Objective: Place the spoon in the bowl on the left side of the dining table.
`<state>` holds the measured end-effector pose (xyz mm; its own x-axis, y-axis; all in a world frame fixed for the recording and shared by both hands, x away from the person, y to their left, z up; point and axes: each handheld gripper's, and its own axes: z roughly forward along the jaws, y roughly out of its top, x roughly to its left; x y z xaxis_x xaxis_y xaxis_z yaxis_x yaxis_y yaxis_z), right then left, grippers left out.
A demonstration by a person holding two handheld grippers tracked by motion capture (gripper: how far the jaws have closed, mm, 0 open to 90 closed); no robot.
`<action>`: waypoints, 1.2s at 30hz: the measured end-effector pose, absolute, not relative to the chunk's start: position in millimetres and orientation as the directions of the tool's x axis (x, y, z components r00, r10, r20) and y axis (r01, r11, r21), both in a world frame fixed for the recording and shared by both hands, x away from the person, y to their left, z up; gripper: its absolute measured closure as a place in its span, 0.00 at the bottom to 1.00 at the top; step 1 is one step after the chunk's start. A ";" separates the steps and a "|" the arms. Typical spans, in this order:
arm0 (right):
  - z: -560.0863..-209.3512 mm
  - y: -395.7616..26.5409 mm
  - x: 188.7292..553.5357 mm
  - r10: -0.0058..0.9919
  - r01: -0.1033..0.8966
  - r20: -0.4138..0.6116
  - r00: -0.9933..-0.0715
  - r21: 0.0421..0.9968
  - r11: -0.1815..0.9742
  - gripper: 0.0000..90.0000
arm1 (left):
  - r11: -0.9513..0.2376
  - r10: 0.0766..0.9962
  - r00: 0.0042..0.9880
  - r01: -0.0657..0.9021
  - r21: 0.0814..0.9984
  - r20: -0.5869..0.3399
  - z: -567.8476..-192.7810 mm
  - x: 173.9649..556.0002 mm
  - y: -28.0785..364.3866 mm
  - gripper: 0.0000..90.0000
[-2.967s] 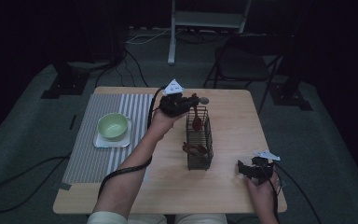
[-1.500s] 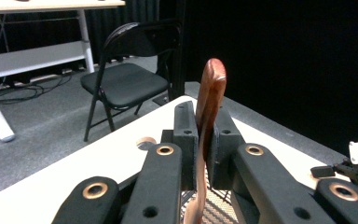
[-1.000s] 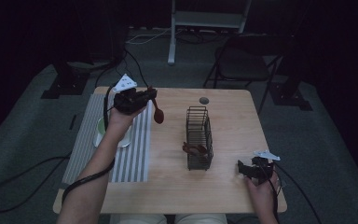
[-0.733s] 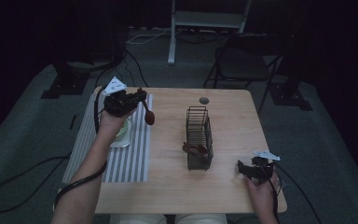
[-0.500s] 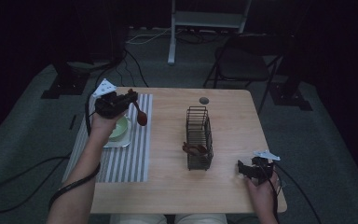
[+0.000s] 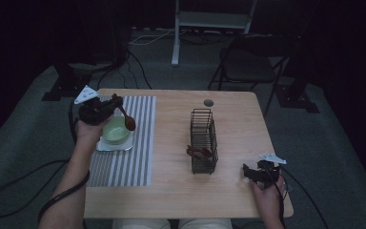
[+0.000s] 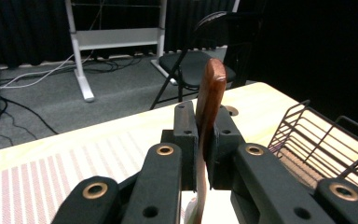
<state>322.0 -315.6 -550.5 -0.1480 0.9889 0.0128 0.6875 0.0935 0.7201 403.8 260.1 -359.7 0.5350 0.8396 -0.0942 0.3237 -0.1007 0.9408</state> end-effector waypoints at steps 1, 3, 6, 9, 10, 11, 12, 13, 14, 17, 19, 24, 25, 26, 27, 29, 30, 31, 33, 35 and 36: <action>-550.5 -315.6 322.0 0.989 0.688 0.013 -0.148 0.720 0.093 0.13 | -0.101 0.842 0.531 0.324 0.941 -0.092 -360.1 403.2 262.9 0.93; -550.5 -315.6 322.0 0.989 0.688 0.013 -0.148 0.720 0.093 0.13 | -0.100 0.852 0.516 0.325 0.940 -0.088 -360.9 401.3 269.2 0.94; -550.5 -315.6 322.0 0.989 0.688 0.013 -0.148 0.720 0.093 0.13 | -0.088 0.869 0.487 0.328 0.940 -0.089 -362.8 398.3 280.1 0.93; -550.5 -315.6 322.0 0.989 0.687 0.012 -0.148 0.720 0.094 0.13 | -0.066 0.880 0.463 0.336 0.940 -0.103 -366.7 396.3 289.6 0.94; -550.5 -315.7 322.0 0.989 0.687 0.012 -0.148 0.720 0.094 0.13 | -0.067 0.883 0.458 0.336 0.939 -0.100 -368.1 395.5 292.0 0.94; -550.5 -315.7 322.0 0.989 0.687 0.012 -0.148 0.720 0.095 0.13 | -0.064 0.886 0.453 0.338 0.939 -0.103 -369.5 394.9 294.4 0.94; -550.5 -315.7 322.0 0.989 0.687 0.012 -0.149 0.721 0.095 0.13 | -0.065 0.890 0.444 0.344 0.937 -0.102 -372.2 394.2 297.9 0.94; -550.5 -315.7 322.0 0.989 0.687 0.012 -0.149 0.720 0.095 0.13 | -0.064 0.893 0.438 0.347 0.936 -0.101 -373.7 393.9 299.5 0.93; -550.5 -315.6 322.0 0.989 0.687 0.013 -0.148 0.720 0.093 0.13 | -0.064 0.894 0.437 0.352 0.934 -0.103 -375.4 393.8 301.3 0.94; -550.5 -315.6 322.0 0.989 0.687 0.013 -0.148 0.720 0.094 0.13 | -0.060 0.900 0.422 0.360 0.931 -0.105 -379.7 393.4 305.9 0.94; -550.5 -315.6 322.0 0.989 0.687 0.013 -0.147 0.720 0.093 0.13 | -0.052 0.904 0.412 0.364 0.930 -0.111 -382.9 392.8 308.1 0.94; -550.5 -315.6 321.9 0.989 0.687 0.013 -0.147 0.721 0.093 0.13 | -0.045 0.911 0.396 0.378 0.925 -0.118 -393.7 394.4 308.6 0.94; -550.4 -315.6 321.9 0.989 0.687 0.012 -0.147 0.721 0.093 0.13 | -0.041 0.910 0.395 0.385 0.922 -0.125 -396.5 394.8 308.5 0.94; -550.5 -315.6 321.9 0.989 0.687 0.012 -0.147 0.721 0.093 0.13 | -0.044 0.913 0.390 0.390 0.920 -0.121 -399.4 395.0 308.4 0.93; -550.4 -315.6 321.9 0.989 0.687 0.013 -0.147 0.721 0.093 0.13 | -0.043 0.912 0.391 0.396 0.917 -0.126 -402.3 395.4 308.8 0.94; -550.4 -315.6 321.9 0.989 0.687 0.013 -0.147 0.721 0.092 0.13 | -0.022 0.911 0.385 0.404 0.914 -0.148 -407.6 395.5 309.4 0.93; -550.4 -315.6 321.9 0.989 0.687 0.012 -0.147 0.720 0.093 0.13 | -0.027 0.913 0.383 0.406 0.913 -0.143 -409.9 395.5 309.1 0.93; -550.5 -315.6 321.9 0.989 0.687 0.013 -0.147 0.720 0.093 0.13 | -0.026 0.915 0.378 0.407 0.913 -0.143 -412.0 395.4 308.9 0.93; -550.4 -315.6 321.9 0.989 0.687 0.012 -0.147 0.720 0.093 0.13 | -0.027 0.918 0.371 0.413 0.910 -0.141 -415.1 394.8 308.8 0.93; -550.5 -315.6 321.9 0.989 0.687 0.012 -0.147 0.720 0.093 0.13 | -0.029 0.920 0.366 0.416 0.909 -0.138 -417.2 393.7 309.6 0.93; -550.5 -315.6 321.9 0.989 0.687 0.012 -0.147 0.721 0.093 0.13 | -0.032 0.923 0.362 0.416 0.909 -0.133 -418.2 392.8 310.1 0.93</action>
<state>321.9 -315.6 -550.5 -0.1469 0.9891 0.0124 0.6871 0.0930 0.7206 392.8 310.1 -418.2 0.3619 0.9226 -0.1333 0.4161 -0.0319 0.9088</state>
